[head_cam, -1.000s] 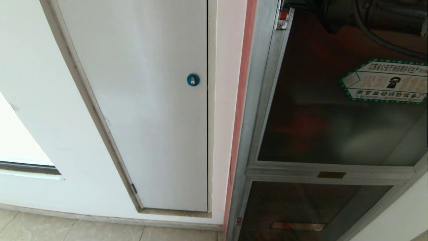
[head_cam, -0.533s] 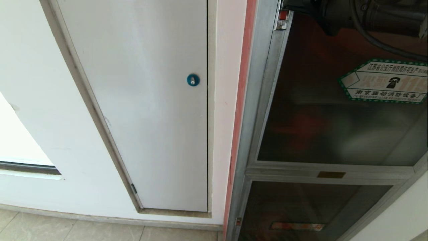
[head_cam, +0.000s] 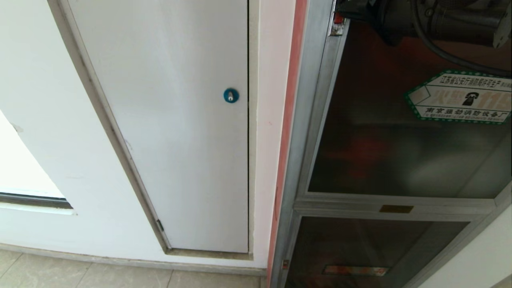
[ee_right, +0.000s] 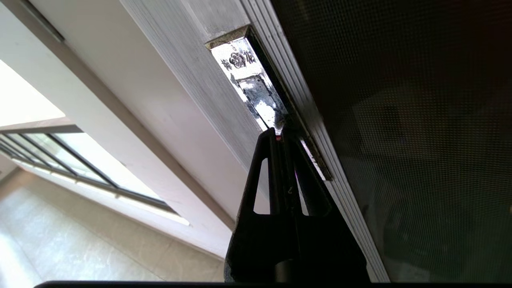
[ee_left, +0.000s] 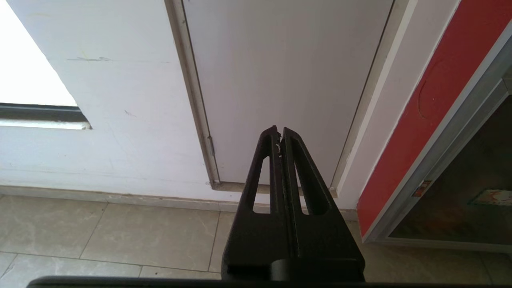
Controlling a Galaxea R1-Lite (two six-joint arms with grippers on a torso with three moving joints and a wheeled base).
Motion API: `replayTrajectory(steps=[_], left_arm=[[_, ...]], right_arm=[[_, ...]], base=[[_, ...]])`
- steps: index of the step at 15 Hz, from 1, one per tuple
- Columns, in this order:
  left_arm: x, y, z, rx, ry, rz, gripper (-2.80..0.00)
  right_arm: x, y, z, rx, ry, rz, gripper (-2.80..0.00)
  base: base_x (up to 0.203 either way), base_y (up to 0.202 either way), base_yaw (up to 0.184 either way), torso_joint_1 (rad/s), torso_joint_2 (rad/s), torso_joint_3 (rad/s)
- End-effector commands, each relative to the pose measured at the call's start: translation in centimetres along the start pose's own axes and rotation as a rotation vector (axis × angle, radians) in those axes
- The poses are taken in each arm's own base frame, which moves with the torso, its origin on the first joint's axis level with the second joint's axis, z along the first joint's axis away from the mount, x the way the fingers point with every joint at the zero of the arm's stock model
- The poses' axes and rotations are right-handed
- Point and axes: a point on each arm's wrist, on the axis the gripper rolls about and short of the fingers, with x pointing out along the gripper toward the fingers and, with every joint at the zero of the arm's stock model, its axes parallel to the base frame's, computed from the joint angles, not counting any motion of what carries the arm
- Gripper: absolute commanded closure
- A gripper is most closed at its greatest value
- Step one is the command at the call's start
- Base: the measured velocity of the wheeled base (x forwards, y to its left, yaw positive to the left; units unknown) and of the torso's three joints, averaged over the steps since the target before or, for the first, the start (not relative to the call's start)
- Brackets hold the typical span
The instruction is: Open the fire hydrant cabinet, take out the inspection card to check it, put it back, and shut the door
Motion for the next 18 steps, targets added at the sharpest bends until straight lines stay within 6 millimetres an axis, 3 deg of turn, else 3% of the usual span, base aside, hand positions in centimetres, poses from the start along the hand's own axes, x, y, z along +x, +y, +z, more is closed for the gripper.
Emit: replayTrajectory(steps=[1, 9, 18], left_arm=[[0.0, 0.0, 0.0, 0.000, 0.002, 0.000, 0.00], [0.0, 0.0, 0.0, 0.000, 0.002, 0.000, 0.00], [0.0, 0.0, 0.0, 0.000, 0.002, 0.000, 0.00]], right_arm=[[0.4, -0.1, -0.2, 0.002, -0.004, -0.001, 0.00], [-1.2, 0.7, 1.1, -0.004, -0.041, 0.028, 0.00], [-6.5, 3.1, 3.2, 0.002, -0.068, 0.097, 0.00]], base=[[0.000, 0.000, 0.000, 0.000, 0.00, 0.000], [0.000, 0.000, 0.000, 0.000, 0.00, 0.000], [0.000, 0.000, 0.000, 0.000, 0.00, 0.000]])
